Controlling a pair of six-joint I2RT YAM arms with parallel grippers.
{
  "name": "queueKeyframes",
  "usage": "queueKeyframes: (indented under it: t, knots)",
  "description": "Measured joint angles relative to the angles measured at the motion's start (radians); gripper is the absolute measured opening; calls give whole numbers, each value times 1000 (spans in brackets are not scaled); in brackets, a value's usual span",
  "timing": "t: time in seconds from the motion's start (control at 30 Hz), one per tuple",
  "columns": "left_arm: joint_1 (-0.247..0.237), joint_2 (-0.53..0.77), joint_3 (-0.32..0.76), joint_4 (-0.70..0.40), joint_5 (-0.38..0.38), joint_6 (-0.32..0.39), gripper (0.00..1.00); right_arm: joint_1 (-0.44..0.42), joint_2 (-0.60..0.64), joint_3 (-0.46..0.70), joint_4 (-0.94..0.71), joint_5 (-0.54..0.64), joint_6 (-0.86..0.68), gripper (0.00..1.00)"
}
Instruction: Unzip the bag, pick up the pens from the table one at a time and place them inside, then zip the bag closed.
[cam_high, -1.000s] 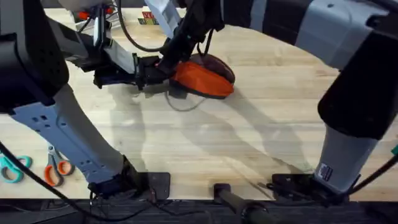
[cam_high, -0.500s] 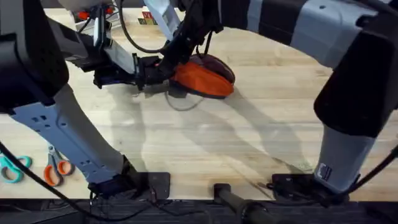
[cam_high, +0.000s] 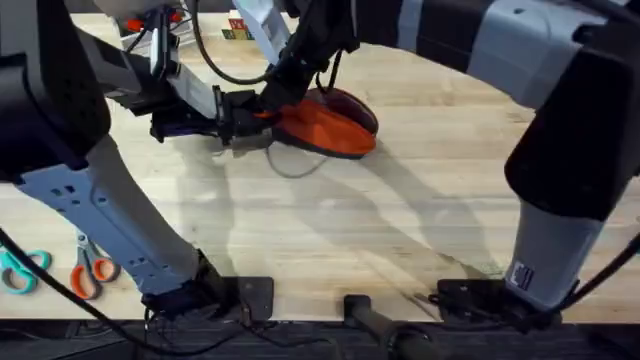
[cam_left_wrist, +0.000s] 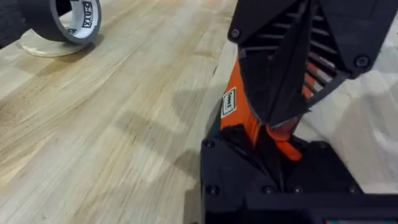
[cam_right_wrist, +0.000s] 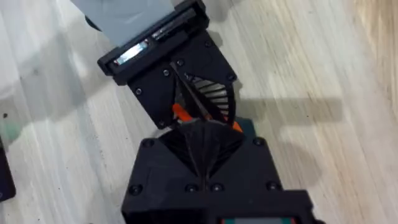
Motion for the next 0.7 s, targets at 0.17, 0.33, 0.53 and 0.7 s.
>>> queueKeyframes:
  t: [0.17, 0.33, 0.53, 0.7]
  knots:
    - [0, 0, 0, 0, 0, 0, 40, 0, 0, 0, 0, 1, 0, 31]
    - [0, 0, 0, 0, 0, 0, 40, 0, 0, 0, 1, 1, 0, 29]
    - [0, 0, 0, 0, 0, -1, 40, -3, 0, 16, -9, 1, 0, 29]
    - [0, 0, 0, 0, 0, -5, 40, -6, 0, 81, -57, 1, -29, 29]
